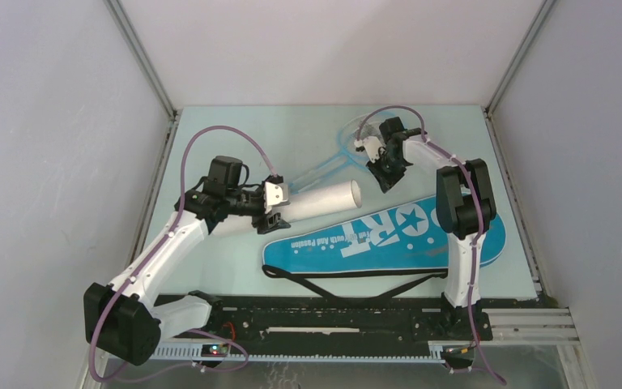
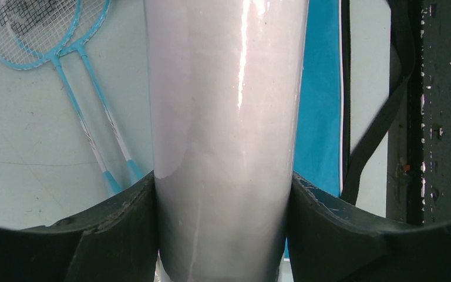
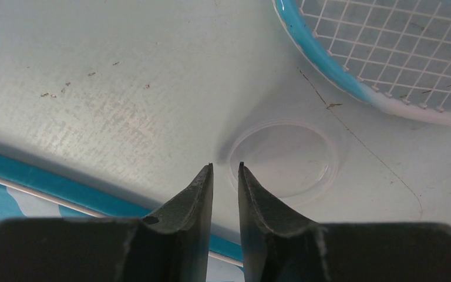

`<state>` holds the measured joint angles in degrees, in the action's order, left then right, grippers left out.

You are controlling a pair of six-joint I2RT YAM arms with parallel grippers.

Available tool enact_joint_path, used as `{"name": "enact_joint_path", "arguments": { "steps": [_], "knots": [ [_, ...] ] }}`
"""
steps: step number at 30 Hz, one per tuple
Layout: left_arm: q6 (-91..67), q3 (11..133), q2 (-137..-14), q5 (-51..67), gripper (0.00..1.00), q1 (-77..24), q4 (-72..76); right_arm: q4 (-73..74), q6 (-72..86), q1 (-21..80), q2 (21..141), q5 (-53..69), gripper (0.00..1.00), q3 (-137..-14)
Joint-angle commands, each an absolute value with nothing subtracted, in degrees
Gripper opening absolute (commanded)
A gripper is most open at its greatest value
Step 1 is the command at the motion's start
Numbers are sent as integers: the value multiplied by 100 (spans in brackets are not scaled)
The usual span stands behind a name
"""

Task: Pack up the badminton gear
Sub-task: Pick up the lid from the center of the board.

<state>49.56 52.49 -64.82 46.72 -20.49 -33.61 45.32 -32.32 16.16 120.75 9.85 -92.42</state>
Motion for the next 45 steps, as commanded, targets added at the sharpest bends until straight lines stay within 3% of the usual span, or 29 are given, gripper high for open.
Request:
{"name": "enact_joint_path", "arguments": {
  "steps": [1, 13, 25, 29, 45],
  "knots": [
    [5037, 5413, -6370, 4884, 24, -2057, -3191, 4573, -3331, 1643, 12154, 939, 29, -9327],
    [5000, 5417, -6349, 4941, 24, -2057, -3193, 4491, -3393, 1652, 12150, 719, 22, -9194],
    [4978, 5400, -6292, 4912, 24, -2057, -3151, 4461, -3363, 1644, 11814, 861, 1, -9182],
    [4958, 5399, -6291, 4898, 24, -2057, -3131, 4523, -3297, 1632, 11619, 1043, 0, -9201],
    [4315, 5357, -6397, 4767, 23, -2057, -2644, 4561, -2001, 1121, 9898, 3639, 0, -9194]
  ]
}}
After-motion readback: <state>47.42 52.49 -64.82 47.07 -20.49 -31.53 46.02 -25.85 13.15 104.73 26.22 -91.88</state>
